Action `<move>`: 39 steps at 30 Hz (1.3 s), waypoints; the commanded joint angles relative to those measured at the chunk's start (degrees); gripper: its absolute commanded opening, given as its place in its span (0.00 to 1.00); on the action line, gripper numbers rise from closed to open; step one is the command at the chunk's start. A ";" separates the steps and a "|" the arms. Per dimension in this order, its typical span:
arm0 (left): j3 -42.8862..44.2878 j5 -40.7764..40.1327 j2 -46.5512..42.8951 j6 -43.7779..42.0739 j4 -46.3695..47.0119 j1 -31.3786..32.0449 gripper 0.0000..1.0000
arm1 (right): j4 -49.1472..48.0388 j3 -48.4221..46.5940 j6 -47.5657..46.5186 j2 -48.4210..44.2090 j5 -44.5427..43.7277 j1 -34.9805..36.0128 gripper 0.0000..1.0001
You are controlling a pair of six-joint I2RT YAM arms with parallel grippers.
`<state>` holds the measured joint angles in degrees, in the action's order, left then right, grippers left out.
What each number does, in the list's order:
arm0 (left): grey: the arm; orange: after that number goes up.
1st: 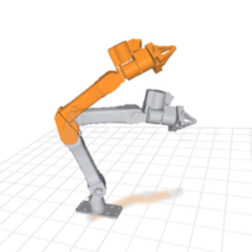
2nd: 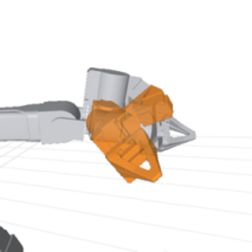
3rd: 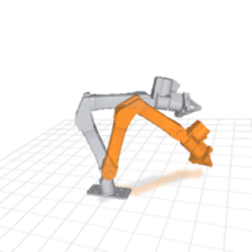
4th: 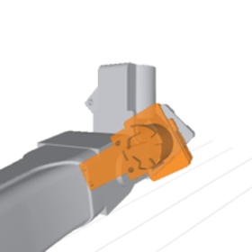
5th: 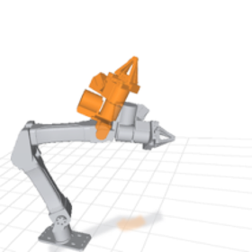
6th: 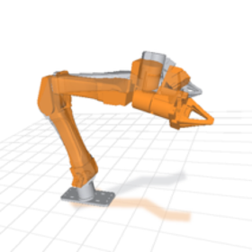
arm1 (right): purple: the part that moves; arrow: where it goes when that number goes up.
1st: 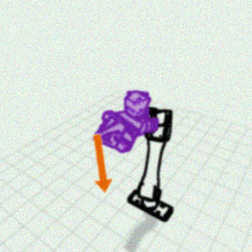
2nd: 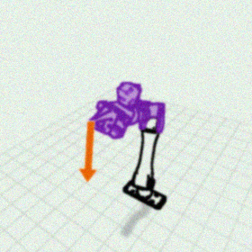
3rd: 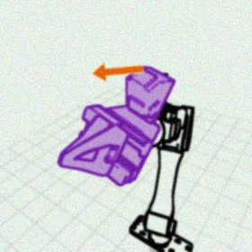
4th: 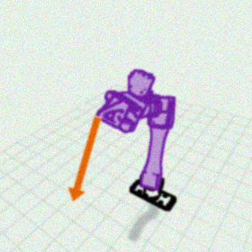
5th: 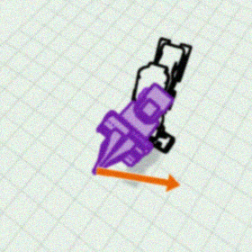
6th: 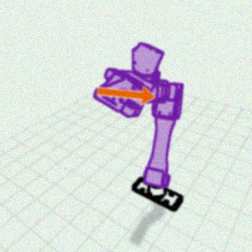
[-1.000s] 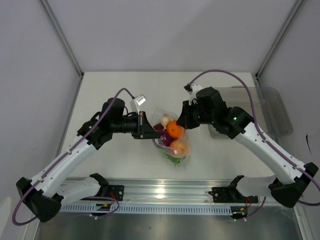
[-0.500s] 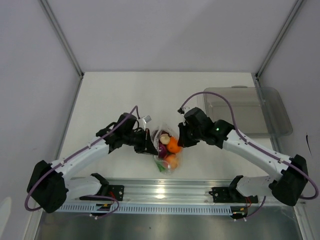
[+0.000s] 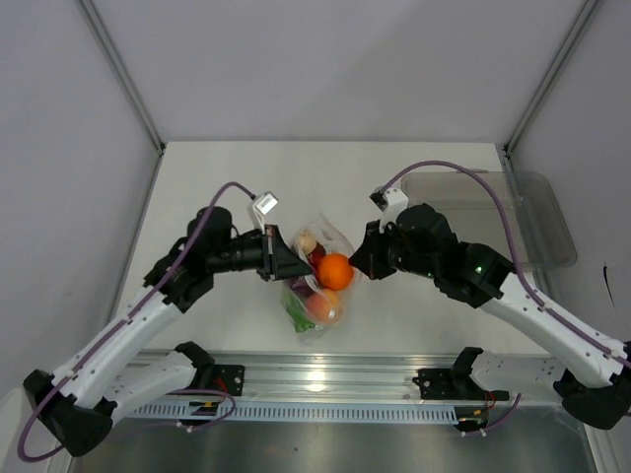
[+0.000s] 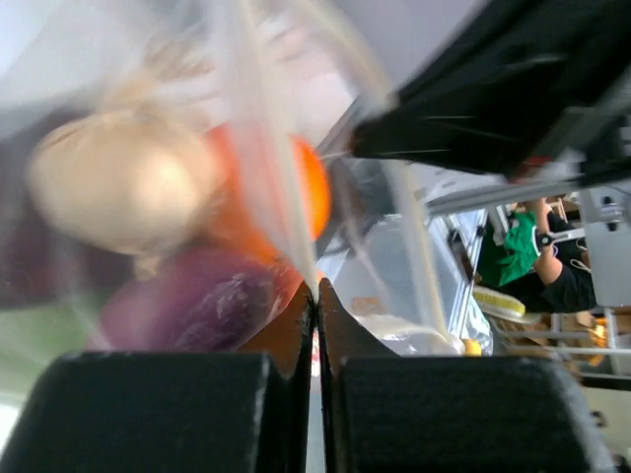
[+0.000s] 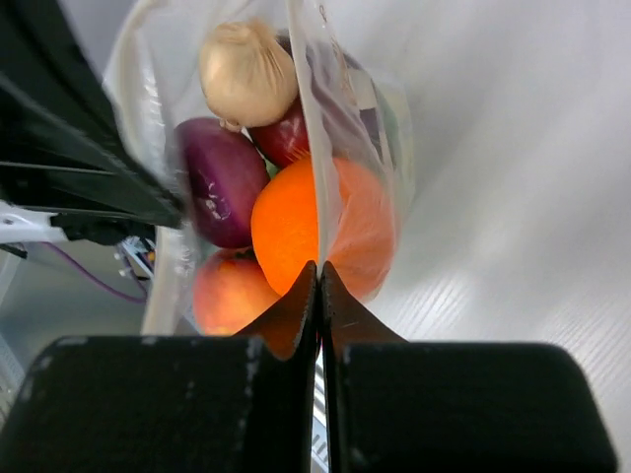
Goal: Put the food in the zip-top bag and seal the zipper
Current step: Adjust the zipper food storage bag at the center of the board.
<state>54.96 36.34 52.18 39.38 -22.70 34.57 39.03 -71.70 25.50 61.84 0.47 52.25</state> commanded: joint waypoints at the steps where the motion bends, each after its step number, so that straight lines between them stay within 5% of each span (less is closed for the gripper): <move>1: -11.08 0.75 6.60 2.81 4.66 -0.11 0.01 | -6.40 9.61 3.50 3.01 4.09 -1.44 0.00; 6: -13.31 1.45 10.04 2.29 5.93 -0.11 0.01 | -4.77 8.44 2.38 8.55 4.12 -2.42 0.00; 14: 6.91 1.81 4.16 1.93 -2.78 0.67 0.01 | 2.28 -6.08 -1.06 5.66 0.23 0.05 0.00; 25: -11.97 0.84 8.35 3.52 6.35 0.68 0.01 | -5.63 8.94 2.81 3.80 4.63 -3.82 0.00; 39: 0.85 3.74 5.56 4.13 2.21 0.85 0.00 | 1.76 0.95 1.92 1.18 2.52 -2.33 0.00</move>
<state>54.50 37.39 58.26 42.13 -21.47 35.14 40.21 -69.34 26.52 64.12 2.55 49.01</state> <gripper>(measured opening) 0.005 0.006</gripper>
